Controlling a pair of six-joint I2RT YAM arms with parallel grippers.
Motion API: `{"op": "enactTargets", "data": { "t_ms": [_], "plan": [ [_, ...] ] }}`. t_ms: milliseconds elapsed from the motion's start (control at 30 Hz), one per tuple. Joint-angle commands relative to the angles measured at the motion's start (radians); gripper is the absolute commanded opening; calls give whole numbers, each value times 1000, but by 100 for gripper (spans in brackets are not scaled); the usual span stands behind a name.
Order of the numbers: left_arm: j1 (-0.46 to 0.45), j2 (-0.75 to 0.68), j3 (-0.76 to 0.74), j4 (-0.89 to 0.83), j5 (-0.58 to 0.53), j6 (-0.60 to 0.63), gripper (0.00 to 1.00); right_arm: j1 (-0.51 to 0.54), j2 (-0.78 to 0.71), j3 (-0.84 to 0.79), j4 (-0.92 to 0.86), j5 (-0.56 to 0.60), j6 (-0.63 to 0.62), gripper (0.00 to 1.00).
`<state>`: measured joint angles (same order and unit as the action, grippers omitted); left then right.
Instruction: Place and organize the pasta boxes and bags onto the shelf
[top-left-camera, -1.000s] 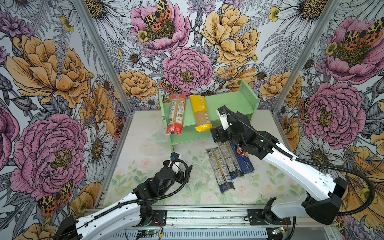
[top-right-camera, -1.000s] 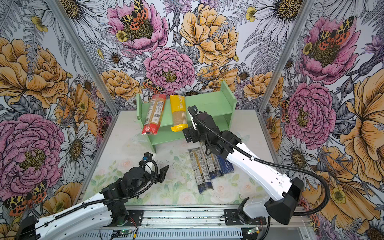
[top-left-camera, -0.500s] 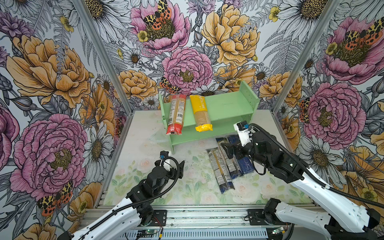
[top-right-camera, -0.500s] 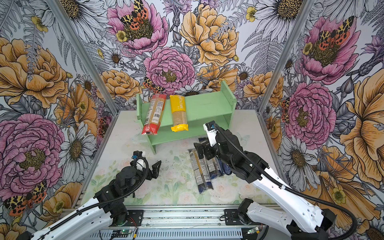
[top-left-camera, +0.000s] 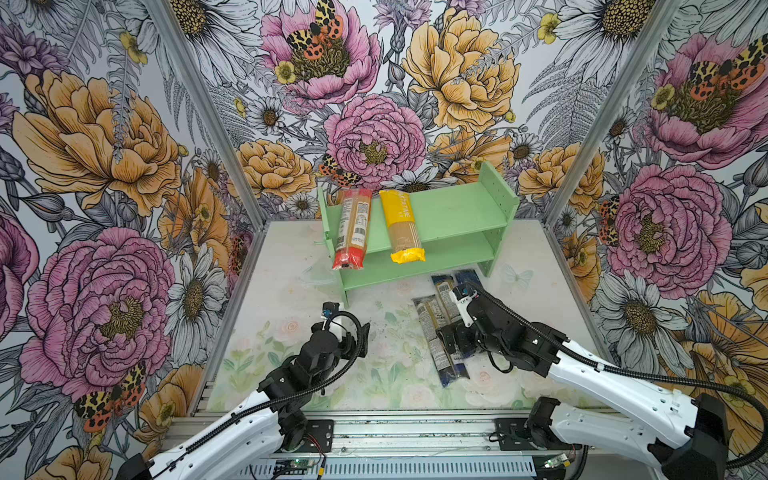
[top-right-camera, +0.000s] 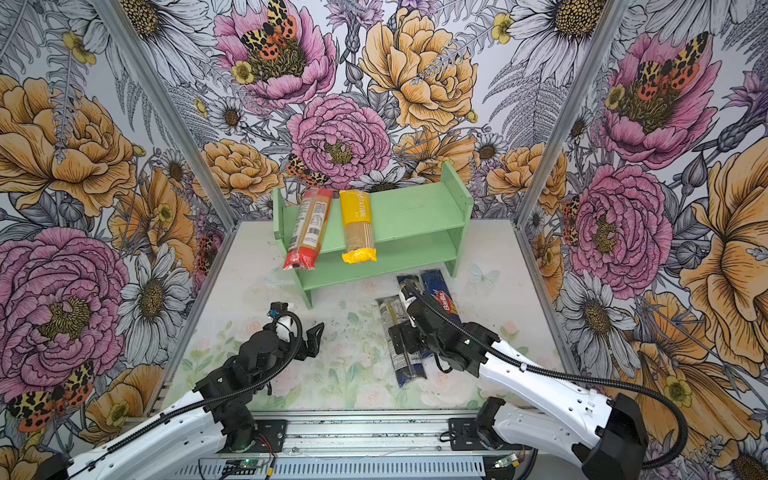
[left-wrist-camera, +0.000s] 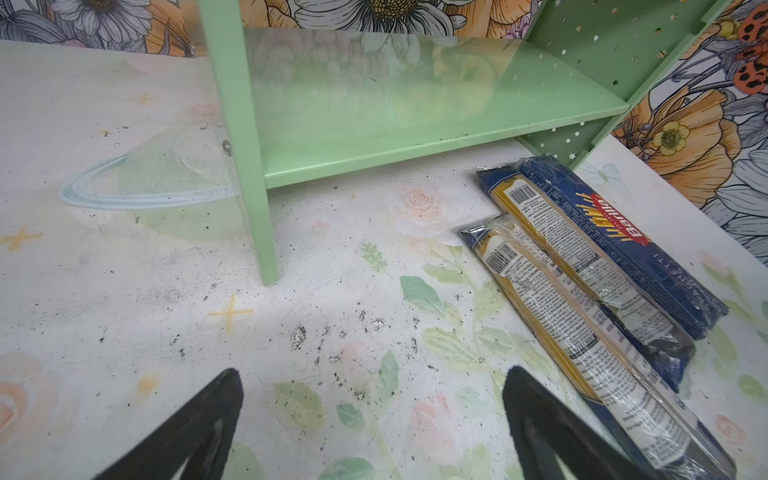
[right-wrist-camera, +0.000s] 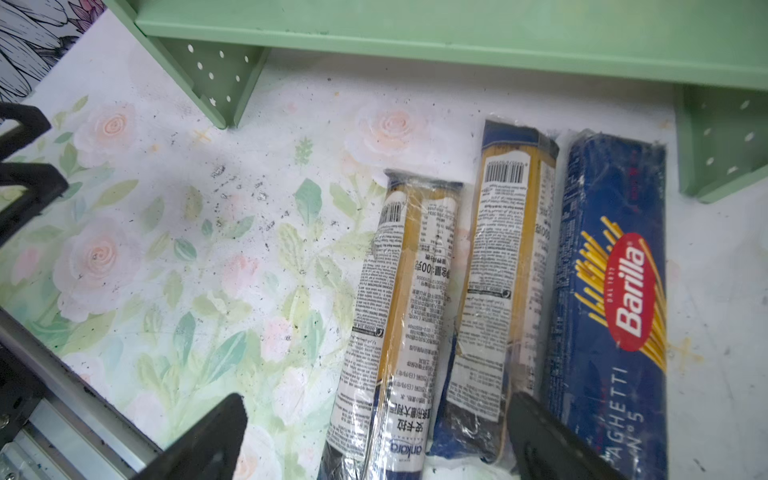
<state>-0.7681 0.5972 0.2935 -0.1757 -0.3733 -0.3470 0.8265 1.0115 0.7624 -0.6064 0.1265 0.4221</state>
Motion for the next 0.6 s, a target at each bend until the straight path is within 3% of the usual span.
{"op": "enactTargets", "data": {
  "t_ms": [0, 300, 567],
  "plan": [
    [6, -17, -16, 10, 5, -23, 99, 14, 11, -63, 84, -24, 79, 100],
    [7, -6, -16, 15, 14, -21, 99, 75, 12, -230, 196, -57, 206, 99],
    [6, 5, -13, 21, 18, -20, 99, 168, 40, -301, 237, -8, 289, 99]
  ]
}}
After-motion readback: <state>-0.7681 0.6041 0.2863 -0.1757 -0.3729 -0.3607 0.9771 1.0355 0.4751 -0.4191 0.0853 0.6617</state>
